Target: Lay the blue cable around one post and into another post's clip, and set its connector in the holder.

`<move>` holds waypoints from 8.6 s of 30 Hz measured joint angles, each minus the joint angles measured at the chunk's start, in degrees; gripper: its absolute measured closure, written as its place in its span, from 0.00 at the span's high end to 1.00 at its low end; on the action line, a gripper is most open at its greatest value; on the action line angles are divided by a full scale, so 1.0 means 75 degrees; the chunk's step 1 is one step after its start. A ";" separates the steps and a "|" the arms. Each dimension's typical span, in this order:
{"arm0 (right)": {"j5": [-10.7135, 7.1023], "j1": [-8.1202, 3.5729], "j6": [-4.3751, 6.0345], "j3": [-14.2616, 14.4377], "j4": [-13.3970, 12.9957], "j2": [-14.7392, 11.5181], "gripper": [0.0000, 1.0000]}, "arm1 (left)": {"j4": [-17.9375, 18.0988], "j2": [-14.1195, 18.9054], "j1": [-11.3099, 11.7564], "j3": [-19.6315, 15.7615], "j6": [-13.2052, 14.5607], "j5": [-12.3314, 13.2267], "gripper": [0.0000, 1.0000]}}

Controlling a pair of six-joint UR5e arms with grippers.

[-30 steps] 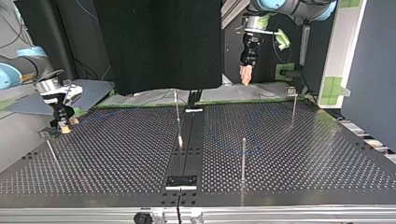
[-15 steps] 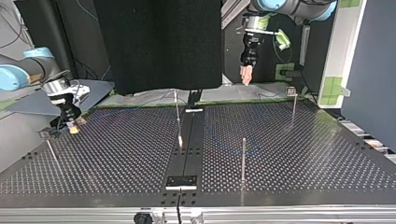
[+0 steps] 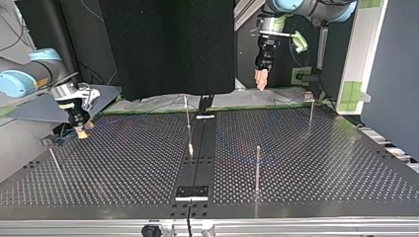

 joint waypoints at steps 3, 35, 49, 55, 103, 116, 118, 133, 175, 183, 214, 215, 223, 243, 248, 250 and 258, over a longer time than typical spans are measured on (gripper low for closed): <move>0.0014 0.0020 -0.0040 -0.0001 0.0019 -0.0006 1.00 | 0.0000 -0.0001 0.0009 0.0000 0.0005 0.0001 1.00; 0.0636 0.1199 0.0528 0.2157 -0.1850 -0.1283 1.00 | 0.0118 0.0000 0.0081 -0.0023 -0.0386 0.0185 1.00; 0.1748 0.2316 0.0608 0.2598 -0.2201 -0.1269 1.00 | 0.0355 -0.0001 0.0000 -0.0049 -0.1140 -0.0497 1.00; 0.2209 0.2776 0.0669 0.2601 -0.2530 -0.1140 1.00 | 0.0326 0.0000 -0.0029 -0.0057 -0.1358 -0.0559 1.00; 0.5369 0.6476 0.0769 0.2636 -0.3045 -0.0150 1.00 | 0.0273 -0.0003 -0.0140 -0.0284 -0.1360 -0.0526 1.00; 0.5875 0.6999 0.0843 0.2886 -0.3384 -0.0130 1.00 | 0.0246 -0.0003 -0.0140 -0.0294 -0.1348 -0.0662 1.00; 0.5882 0.6971 0.0851 0.2889 -0.3383 -0.0128 1.00 | 0.0244 -0.0002 -0.0140 -0.0294 -0.1354 -0.0664 1.00; 0.5875 0.6727 0.0915 0.2896 -0.3424 -0.0094 1.00 | 0.0218 -0.0001 -0.0140 -0.0297 -0.1460 -0.0744 1.00; 0.5761 0.6662 0.0835 0.2894 -0.3430 -0.0091 1.00 | 0.0234 0.0001 -0.0104 -0.0295 -0.1514 -0.0762 1.00; 0.5761 0.6662 0.0835 0.2894 -0.3430 -0.0091 1.00 | 0.0235 0.0000 -0.0104 -0.0295 -0.1514 -0.0762 1.00; 0.5761 0.6662 0.0835 0.2894 -0.3430 -0.0091 1.00 | 0.0235 0.0000 -0.0104 -0.0295 -0.1514 -0.0761 1.00; 0.5761 0.6662 0.0835 0.2894 -0.3430 -0.0090 1.00 | 0.0234 0.0000 -0.0104 -0.0295 -0.1514 -0.0762 1.00; 0.5761 0.6662 0.0835 0.2894 -0.3430 -0.0091 1.00 | 0.0234 0.0000 -0.0105 -0.0295 -0.1514 -0.0761 1.00; 0.5761 0.6662 0.0835 0.2894 -0.3430 -0.0091 1.00 | 0.0234 0.0000 -0.0104 -0.0295 -0.1514 -0.0762 1.00; 0.5761 0.6662 0.0835 0.2895 -0.3430 -0.0091 1.00 | 0.0234 0.0000 -0.0105 -0.0295 -0.1514 -0.0762 1.00; 0.5761 0.6661 0.0835 0.2894 -0.3430 -0.0091 1.00 | 0.0234 0.0000 -0.0104 -0.0295 -0.1514 -0.0762 1.00; 0.5761 0.6662 0.0835 0.2894 -0.3430 -0.0091 1.00 | 0.0234 0.0001 -0.0104 -0.0295 -0.1514 -0.0761 1.00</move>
